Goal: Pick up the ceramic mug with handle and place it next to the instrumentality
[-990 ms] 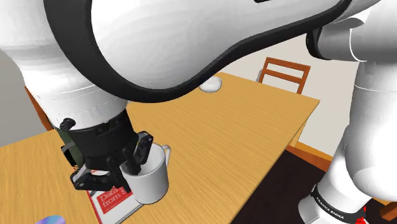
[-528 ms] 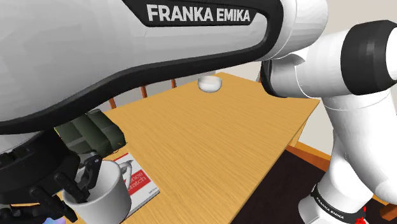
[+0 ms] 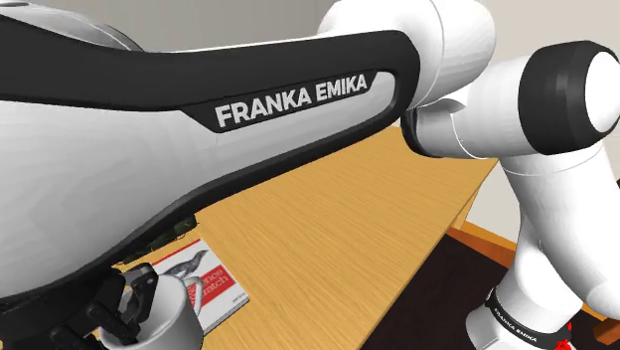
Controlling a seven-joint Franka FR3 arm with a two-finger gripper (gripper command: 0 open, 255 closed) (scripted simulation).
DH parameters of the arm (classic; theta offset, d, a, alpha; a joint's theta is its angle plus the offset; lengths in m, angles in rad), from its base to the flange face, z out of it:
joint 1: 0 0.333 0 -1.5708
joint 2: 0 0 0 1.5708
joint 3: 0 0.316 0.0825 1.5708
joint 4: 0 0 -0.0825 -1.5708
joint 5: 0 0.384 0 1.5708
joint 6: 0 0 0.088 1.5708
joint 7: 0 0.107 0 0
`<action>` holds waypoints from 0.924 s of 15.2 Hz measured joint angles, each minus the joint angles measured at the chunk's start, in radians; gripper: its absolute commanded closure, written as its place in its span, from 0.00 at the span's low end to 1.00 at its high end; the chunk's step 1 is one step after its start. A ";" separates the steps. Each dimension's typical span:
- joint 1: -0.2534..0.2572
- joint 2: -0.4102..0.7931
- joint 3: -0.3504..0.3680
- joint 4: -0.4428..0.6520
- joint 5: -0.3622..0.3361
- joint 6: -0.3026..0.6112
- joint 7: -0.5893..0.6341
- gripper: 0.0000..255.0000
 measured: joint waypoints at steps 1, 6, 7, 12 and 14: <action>-0.009 -0.003 0.001 -0.021 0.001 0.016 0.002 1.00; -0.031 0.000 -0.001 -0.095 -0.003 0.085 0.013 1.00; -0.033 0.002 -0.001 -0.105 -0.005 0.095 0.016 1.00; -0.051 0.006 -0.004 -0.172 -0.011 0.159 0.027 1.00; -0.055 0.012 -0.008 -0.191 -0.016 0.182 0.031 1.00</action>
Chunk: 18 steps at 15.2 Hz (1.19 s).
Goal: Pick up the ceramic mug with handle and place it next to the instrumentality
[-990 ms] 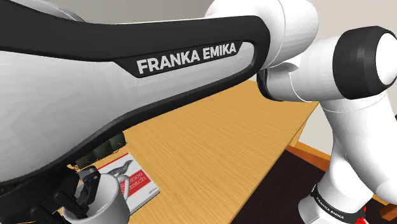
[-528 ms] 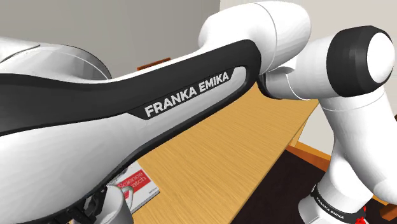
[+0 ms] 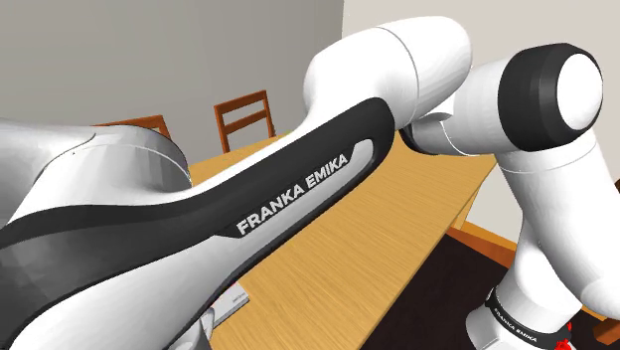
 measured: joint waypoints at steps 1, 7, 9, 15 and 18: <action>0.000 0.004 -0.002 -0.006 -0.003 0.009 0.002 1.00; -0.007 0.023 -0.012 -0.058 -0.019 0.072 0.016 1.00; -0.005 0.035 -0.018 -0.071 -0.027 0.094 0.022 1.00; -0.008 0.037 -0.020 -0.081 -0.029 0.105 0.024 1.00; -0.008 0.036 -0.020 -0.081 -0.029 0.105 0.024 0.00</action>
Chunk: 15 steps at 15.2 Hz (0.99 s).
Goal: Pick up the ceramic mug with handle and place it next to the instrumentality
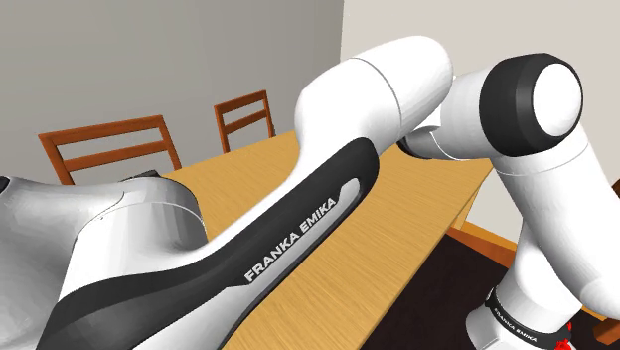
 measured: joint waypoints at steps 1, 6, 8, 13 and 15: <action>0.000 0.000 0.000 0.000 0.000 0.000 0.000 0.00; 0.005 -0.009 0.005 0.032 0.009 -0.035 -0.009 0.00; 0.018 -0.013 0.009 0.082 0.017 -0.084 -0.019 0.00; 0.020 -0.024 0.015 0.097 0.024 -0.108 -0.022 0.00; 0.020 -0.024 0.015 0.098 0.024 -0.108 -0.022 0.00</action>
